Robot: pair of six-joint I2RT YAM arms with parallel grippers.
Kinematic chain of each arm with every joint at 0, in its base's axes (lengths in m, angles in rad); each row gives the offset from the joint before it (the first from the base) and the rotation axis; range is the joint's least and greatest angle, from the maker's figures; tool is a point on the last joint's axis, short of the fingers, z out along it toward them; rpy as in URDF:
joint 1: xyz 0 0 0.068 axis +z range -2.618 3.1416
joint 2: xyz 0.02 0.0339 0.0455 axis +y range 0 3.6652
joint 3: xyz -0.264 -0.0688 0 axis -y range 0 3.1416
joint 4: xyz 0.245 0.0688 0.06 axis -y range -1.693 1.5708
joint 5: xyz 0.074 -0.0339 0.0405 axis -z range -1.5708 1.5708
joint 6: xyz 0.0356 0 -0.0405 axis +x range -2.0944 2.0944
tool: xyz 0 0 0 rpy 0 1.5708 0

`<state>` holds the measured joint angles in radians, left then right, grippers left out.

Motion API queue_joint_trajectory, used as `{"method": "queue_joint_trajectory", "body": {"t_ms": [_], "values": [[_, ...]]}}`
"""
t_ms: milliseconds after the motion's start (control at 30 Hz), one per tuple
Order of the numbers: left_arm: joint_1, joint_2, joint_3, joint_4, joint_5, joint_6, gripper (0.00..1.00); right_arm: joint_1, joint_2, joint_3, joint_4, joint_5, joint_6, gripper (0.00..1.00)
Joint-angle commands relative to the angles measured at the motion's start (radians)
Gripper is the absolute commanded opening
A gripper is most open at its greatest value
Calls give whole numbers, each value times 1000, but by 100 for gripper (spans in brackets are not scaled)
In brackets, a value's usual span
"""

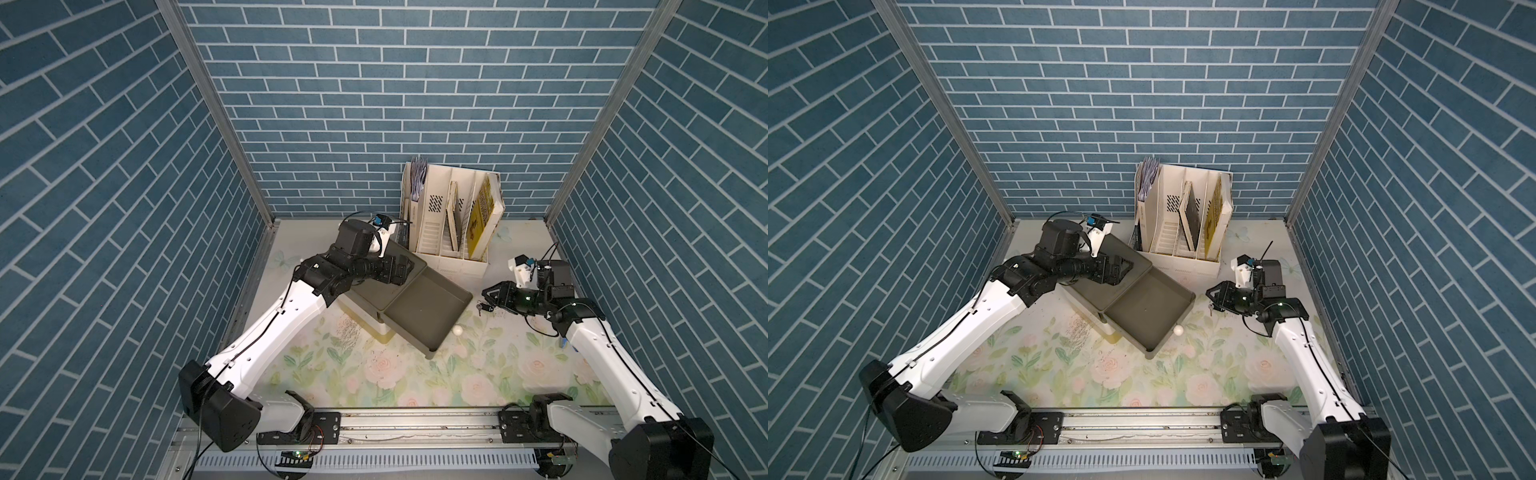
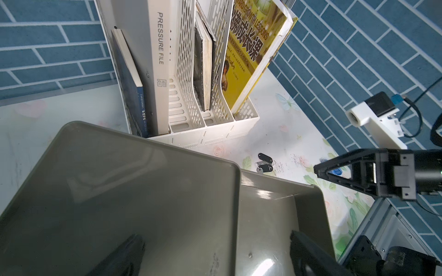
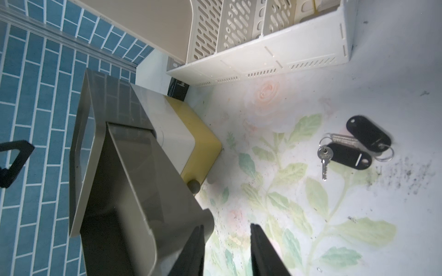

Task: Take the keys out of the drawer
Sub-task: Place the key at the center of the board, then close the drawer in the storage box.

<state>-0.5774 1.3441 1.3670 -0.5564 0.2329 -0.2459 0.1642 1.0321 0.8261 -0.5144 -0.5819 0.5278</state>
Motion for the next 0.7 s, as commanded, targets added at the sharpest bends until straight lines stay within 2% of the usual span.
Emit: {"method": "queue_joint_trajectory", "body": {"t_ms": [0,367,667], "values": [[40,-20,-29,2,34,5,100,23,-55,-33,-65,-52,26,35],[65,-5,-77,15,70,-1,100,219,-107,-146,47,-45,144,35],[67,-11,-107,18,65,-3,100,266,-79,-157,147,-27,195,35]]}}
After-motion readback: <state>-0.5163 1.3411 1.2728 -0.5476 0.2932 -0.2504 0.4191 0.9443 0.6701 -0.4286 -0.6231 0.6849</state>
